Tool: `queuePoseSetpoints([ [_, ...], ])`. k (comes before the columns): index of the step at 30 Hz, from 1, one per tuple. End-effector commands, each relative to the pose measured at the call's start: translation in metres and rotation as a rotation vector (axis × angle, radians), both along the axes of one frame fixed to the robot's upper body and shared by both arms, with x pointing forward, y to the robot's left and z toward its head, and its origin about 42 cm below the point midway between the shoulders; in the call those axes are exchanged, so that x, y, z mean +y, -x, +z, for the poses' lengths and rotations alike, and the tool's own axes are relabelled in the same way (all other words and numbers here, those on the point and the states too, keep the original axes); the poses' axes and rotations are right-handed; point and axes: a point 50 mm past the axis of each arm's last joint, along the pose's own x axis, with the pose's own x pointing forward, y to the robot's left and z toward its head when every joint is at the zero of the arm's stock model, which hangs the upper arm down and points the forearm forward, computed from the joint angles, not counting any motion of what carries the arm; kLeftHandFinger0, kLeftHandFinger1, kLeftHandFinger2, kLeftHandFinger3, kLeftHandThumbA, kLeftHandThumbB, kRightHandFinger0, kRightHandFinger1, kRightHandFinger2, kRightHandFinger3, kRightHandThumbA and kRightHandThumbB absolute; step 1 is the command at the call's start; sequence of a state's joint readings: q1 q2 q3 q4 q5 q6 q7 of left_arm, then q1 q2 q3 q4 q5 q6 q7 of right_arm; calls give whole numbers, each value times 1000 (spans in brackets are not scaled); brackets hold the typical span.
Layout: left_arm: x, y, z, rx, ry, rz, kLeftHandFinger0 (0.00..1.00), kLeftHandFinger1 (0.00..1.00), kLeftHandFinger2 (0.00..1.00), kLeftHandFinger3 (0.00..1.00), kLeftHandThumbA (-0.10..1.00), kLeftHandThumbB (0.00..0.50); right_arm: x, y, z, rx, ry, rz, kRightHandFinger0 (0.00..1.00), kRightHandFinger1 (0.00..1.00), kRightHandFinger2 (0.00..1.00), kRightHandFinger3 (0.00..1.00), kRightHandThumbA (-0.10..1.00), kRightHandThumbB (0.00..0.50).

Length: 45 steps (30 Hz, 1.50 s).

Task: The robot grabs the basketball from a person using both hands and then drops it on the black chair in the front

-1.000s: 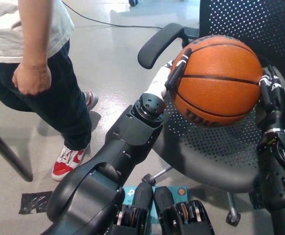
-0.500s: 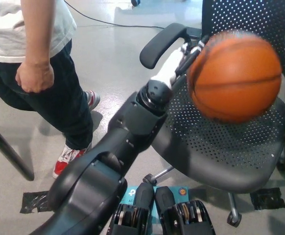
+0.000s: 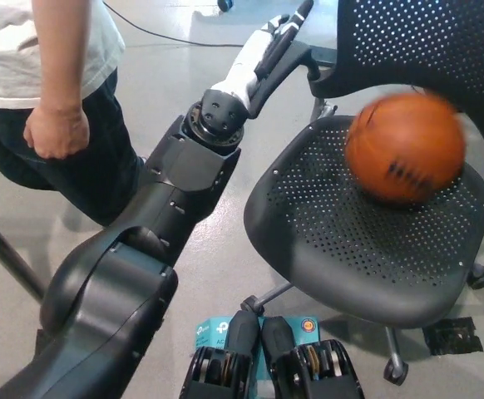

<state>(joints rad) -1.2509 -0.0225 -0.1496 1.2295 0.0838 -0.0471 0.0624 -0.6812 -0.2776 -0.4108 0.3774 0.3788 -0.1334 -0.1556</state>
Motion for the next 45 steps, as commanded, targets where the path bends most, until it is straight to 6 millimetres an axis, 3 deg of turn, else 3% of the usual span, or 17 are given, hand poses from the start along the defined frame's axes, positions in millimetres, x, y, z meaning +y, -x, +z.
queuePoseSetpoints([
  [1, 5, -2, 34, -135, 74, -75, 1000, 1000, 1000, 1000, 1000, 258, -4, 19, 48, -141, 134, -49, 1000, 1000, 1000, 1000, 1000, 328],
  [10, 17, 17, 29, -172, 46, -122, 1000, 1000, 1000, 1000, 1000, 264, 25, 43, 58, -184, 206, 8, 1000, 1000, 1000, 1000, 1000, 357],
  [11, 29, 53, 11, -222, 101, -179, 1000, 1000, 1000, 1000, 1000, 255, 57, 63, 36, -147, 281, 109, 1000, 1000, 1000, 1000, 1000, 288],
  [13, 36, 80, 2, -275, 142, -223, 1000, 1000, 1000, 1000, 1000, 249, 72, 72, 19, -146, 311, 160, 1000, 1000, 1000, 1000, 1000, 246],
  [16, 37, 83, 1, -275, 144, -225, 1000, 1000, 1000, 1000, 1000, 248, 74, 73, 18, -145, 313, 163, 1000, 1000, 1000, 1000, 1000, 243],
  [18, 74, 160, -37, -367, 196, -231, 1000, 1000, 1000, 1000, 1000, 217, 114, 97, -37, -73, 433, 288, 1000, 1000, 1000, 1000, 1000, 245],
  [22, 86, 179, -48, -370, 218, -220, 1000, 1000, 1000, 1000, 1000, 178, 121, 102, -49, -52, 433, 317, 1000, 1000, 1000, 1000, 1000, 264],
  [23, 110, 209, -66, -383, 246, -172, 1000, 1000, 1000, 1000, 1000, 160, 130, 110, -73, 1, 396, 358, 1000, 1000, 1000, 1000, 1000, 254],
  [25, 139, 228, -88, -358, 235, -92, 1000, 1000, 1000, 1000, 1000, 156, 138, 110, -95, 59, 392, 363, 1000, 1000, 1000, 1000, 1000, 189],
  [28, 165, 243, -112, -324, 236, -39, 1000, 1000, 1000, 1000, 1000, 123, 138, 109, -125, 127, 447, 360, 1000, 1000, 1000, 1000, 1000, 182],
  [31, 190, 254, -143, -265, 212, 39, 1000, 1000, 1000, 1000, 1000, 155, 139, 112, -158, 212, 468, 383, 1000, 1000, 1000, 1000, 1000, 154],
  [35, 191, 256, -144, -264, 212, 40, 1000, 1000, 1000, 1000, 1000, 154, 139, 112, -161, 209, 476, 383, 1000, 1000, 1000, 1000, 1000, 152],
  [36, 213, 263, -173, -220, 193, 127, 1000, 1000, 1000, 1000, 1000, 149, 138, 120, -189, 297, 455, 377, 1000, 1000, 1000, 1000, 1000, 140],
  [40, 220, 265, -186, -202, 192, 170, 1000, 1000, 1000, 1000, 1000, 163, 138, 119, -197, 301, 431, 386, 1000, 1000, 1000, 1000, 1000, 137],
  [41, 222, 266, -190, -197, 187, 181, 1000, 1000, 1000, 1000, 1000, 124, 137, 119, -200, 304, 426, 389, 1000, 1000, 1000, 1000, 1000, 127],
  [43, 232, 278, -220, -144, 169, 225, 1000, 1000, 1000, 1000, 1000, 170, 132, 137, -218, 341, 409, 415, 1000, 1000, 1000, 1000, 1000, 149],
  [45, 232, 278, -222, -145, 168, 226, 1000, 1000, 1000, 1000, 1000, 171, 132, 138, -219, 342, 410, 416, 1000, 1000, 1000, 1000, 1000, 150],
])
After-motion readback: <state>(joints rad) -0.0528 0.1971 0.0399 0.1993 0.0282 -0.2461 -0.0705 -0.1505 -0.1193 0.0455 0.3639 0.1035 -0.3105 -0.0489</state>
